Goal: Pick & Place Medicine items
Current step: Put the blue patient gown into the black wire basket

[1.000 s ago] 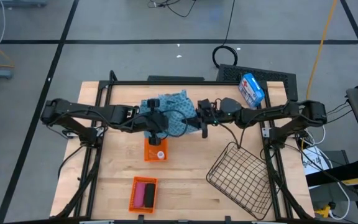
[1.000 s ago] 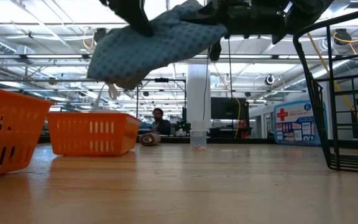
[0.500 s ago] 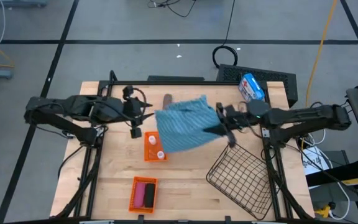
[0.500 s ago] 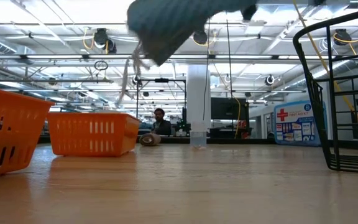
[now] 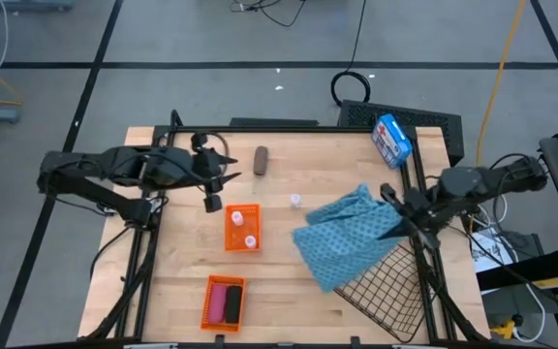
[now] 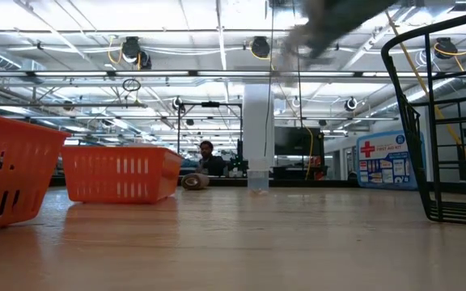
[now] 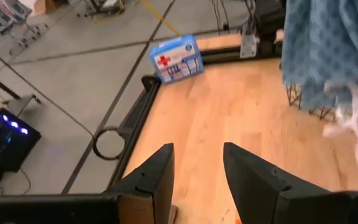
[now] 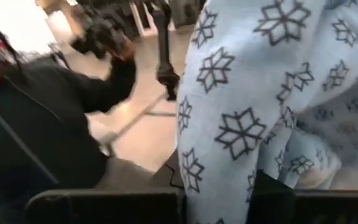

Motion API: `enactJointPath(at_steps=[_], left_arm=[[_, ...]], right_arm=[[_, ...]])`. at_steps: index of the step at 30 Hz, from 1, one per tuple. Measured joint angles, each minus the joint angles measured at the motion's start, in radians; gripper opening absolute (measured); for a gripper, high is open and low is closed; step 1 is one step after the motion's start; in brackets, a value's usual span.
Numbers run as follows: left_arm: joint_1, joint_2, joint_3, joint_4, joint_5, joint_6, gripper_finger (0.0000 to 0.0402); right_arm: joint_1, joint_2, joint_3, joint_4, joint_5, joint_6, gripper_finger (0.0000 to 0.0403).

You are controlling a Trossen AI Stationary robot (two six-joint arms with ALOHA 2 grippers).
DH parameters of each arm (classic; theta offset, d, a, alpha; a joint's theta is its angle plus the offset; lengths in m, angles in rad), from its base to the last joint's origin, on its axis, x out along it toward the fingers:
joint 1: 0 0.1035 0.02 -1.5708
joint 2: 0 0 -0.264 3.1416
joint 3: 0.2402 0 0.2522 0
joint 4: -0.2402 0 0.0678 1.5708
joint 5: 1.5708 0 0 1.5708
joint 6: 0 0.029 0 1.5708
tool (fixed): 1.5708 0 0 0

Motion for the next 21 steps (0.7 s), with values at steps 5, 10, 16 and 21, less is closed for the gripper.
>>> enactJointPath(at_steps=[5,10,16,21], left_arm=[[0.019,0.033,0.0,0.016,0.0,-0.013,0.0147],[0.036,0.079,0.0,0.03,0.0,-0.013,0.0147],[0.064,0.118,0.0,0.027,0.0,-0.011,0.0147],[0.091,0.123,0.0,0.041,0.0,-0.006,0.0148]], right_arm=[[0.069,-0.04,0.065,-0.167,0.004,0.09,0.0019],[0.112,-0.019,0.165,-0.421,0.0,0.218,0.0019],[0.171,0.022,0.228,-0.576,0.003,0.273,0.0019],[0.238,0.094,0.284,-0.608,0.003,0.332,0.0019]])
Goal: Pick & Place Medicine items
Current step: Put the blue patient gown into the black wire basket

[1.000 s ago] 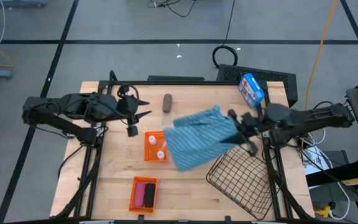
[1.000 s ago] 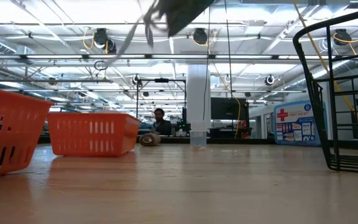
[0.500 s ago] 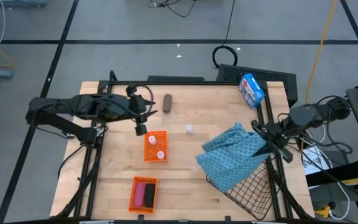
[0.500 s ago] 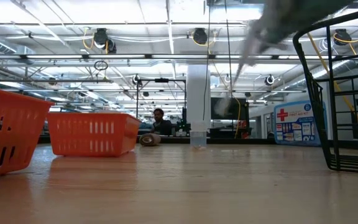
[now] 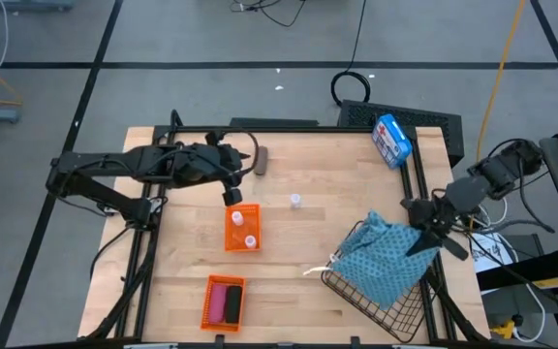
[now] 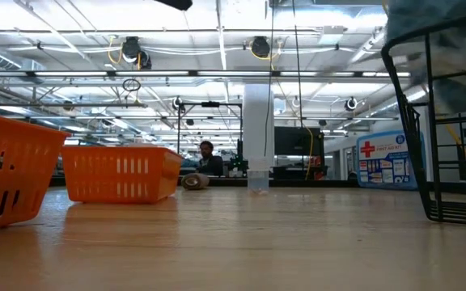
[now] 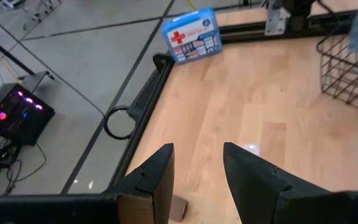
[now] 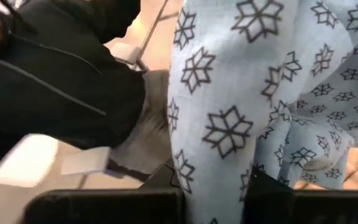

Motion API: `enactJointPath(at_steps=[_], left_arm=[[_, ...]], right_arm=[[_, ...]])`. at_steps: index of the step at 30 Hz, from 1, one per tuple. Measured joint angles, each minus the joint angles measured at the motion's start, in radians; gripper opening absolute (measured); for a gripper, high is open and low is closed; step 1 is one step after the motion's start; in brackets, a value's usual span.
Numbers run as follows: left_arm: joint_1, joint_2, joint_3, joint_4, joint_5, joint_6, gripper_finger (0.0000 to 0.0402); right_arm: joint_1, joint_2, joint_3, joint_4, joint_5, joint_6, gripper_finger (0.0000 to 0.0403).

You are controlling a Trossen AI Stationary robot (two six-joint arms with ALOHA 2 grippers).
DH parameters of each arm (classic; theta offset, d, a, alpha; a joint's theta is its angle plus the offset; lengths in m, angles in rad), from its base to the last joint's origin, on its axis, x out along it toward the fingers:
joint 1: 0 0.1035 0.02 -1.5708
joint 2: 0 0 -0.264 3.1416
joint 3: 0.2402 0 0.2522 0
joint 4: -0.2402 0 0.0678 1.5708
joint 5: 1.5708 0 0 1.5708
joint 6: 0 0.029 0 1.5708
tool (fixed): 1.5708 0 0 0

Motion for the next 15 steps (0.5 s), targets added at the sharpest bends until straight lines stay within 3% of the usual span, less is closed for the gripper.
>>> enactJointPath(at_steps=[9,12,15], left_arm=[[0.046,0.003,0.0,0.003,0.001,-0.023,0.0147],[0.058,0.002,0.0,0.01,0.001,-0.023,0.0147],[0.067,0.002,0.0,0.022,0.001,-0.024,0.0147]], right_arm=[[0.144,0.216,0.109,-0.204,-0.001,0.247,0.0019],[0.199,0.266,0.137,-0.199,0.004,0.219,0.0019],[0.253,0.311,0.161,-0.195,0.038,0.08,0.0019]])
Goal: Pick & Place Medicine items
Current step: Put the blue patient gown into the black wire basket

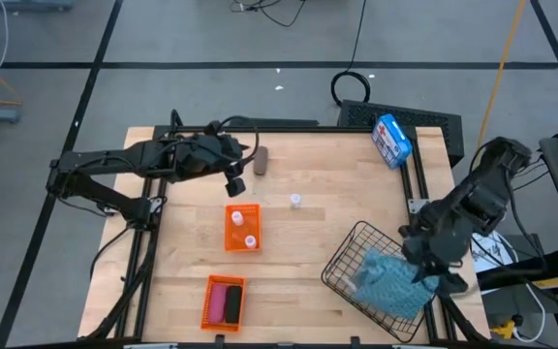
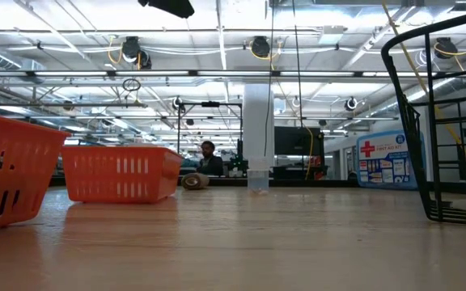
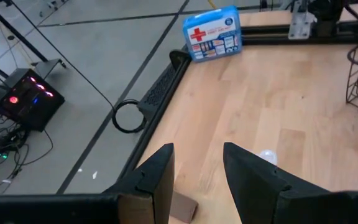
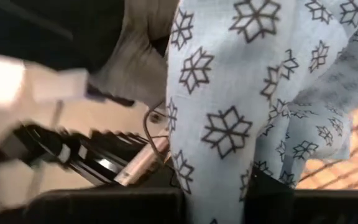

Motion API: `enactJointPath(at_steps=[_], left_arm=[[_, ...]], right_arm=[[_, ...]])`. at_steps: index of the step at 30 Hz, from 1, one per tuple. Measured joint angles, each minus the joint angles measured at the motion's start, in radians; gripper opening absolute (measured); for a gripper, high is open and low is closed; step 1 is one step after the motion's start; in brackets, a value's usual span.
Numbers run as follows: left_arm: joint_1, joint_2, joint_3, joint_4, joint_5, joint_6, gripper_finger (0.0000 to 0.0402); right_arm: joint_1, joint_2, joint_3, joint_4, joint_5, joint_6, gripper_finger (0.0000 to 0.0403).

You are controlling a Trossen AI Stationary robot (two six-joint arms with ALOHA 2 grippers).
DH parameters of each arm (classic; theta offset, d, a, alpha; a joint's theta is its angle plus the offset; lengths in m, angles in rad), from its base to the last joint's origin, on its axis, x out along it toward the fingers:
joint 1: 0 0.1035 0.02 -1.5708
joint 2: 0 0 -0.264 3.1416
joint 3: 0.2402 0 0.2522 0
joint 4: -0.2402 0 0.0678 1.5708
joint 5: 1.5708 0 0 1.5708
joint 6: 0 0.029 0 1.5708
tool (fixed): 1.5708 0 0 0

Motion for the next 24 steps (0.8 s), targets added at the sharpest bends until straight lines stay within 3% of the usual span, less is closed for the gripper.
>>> enactJointPath(at_steps=[7,24], left_arm=[[0.005,0.0,0.0,0.032,0.0,0.01,0.0147],[0.005,0.026,0.0,0.038,0.002,0.006,0.0147]], right_arm=[[0.066,0.048,0.01,0.049,0.015,-0.196,0.0019],[0.077,0.118,-0.041,0.026,0.039,-0.186,0.0019]])
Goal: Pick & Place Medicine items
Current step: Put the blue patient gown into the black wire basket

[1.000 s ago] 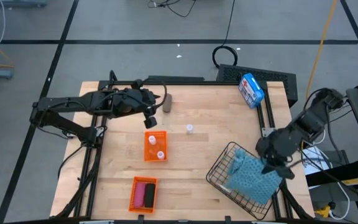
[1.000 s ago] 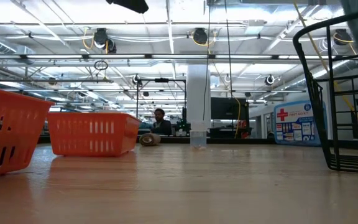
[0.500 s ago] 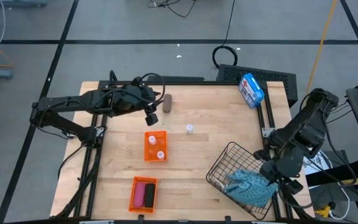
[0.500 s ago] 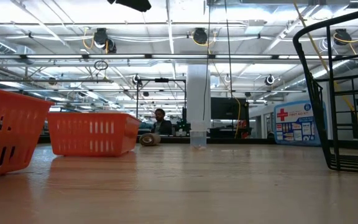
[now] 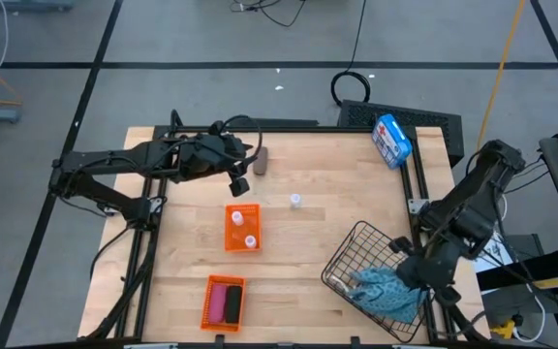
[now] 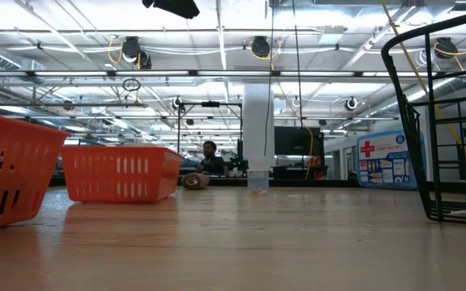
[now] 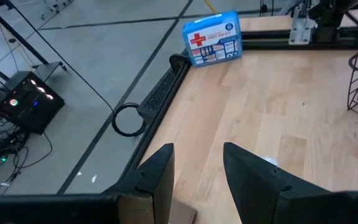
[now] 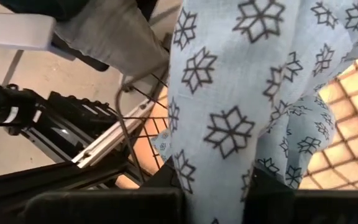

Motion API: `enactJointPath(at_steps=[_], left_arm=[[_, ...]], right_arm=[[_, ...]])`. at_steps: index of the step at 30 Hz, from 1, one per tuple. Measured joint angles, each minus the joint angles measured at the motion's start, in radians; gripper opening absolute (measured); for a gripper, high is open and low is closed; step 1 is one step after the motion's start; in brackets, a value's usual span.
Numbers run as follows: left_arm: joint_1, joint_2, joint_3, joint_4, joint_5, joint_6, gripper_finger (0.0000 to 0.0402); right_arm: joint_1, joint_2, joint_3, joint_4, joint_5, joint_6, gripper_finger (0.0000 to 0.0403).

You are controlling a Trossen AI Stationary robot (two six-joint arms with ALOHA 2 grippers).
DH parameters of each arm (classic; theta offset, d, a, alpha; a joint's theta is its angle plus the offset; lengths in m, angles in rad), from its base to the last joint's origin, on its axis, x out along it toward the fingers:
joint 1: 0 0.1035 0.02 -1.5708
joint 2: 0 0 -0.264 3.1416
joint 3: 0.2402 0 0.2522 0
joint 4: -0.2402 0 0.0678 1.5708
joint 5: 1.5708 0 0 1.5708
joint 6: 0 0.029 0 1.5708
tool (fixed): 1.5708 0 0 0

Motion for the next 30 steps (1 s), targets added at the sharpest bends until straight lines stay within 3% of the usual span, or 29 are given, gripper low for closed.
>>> enactJointPath(at_steps=[13,22,27,30], left_arm=[[0.0,0.01,0.0,0.003,-0.002,0.015,0.0147],[0.0,0.01,0.0,0.002,-0.002,0.02,0.0148],[0.0,0.01,0.0,0.002,-0.002,0.021,0.0147],[0.0,0.01,0.0,0.003,-0.002,0.021,0.0147]], right_arm=[[-0.054,0.044,-0.112,0.0,0.091,-0.069,0.0019],[-0.135,0.044,-0.242,-0.013,0.227,-0.115,0.0031],[-0.171,0.044,-0.292,0.025,0.239,-0.06,0.003],[-0.187,0.044,-0.313,0.037,0.239,-0.007,0.0053]])
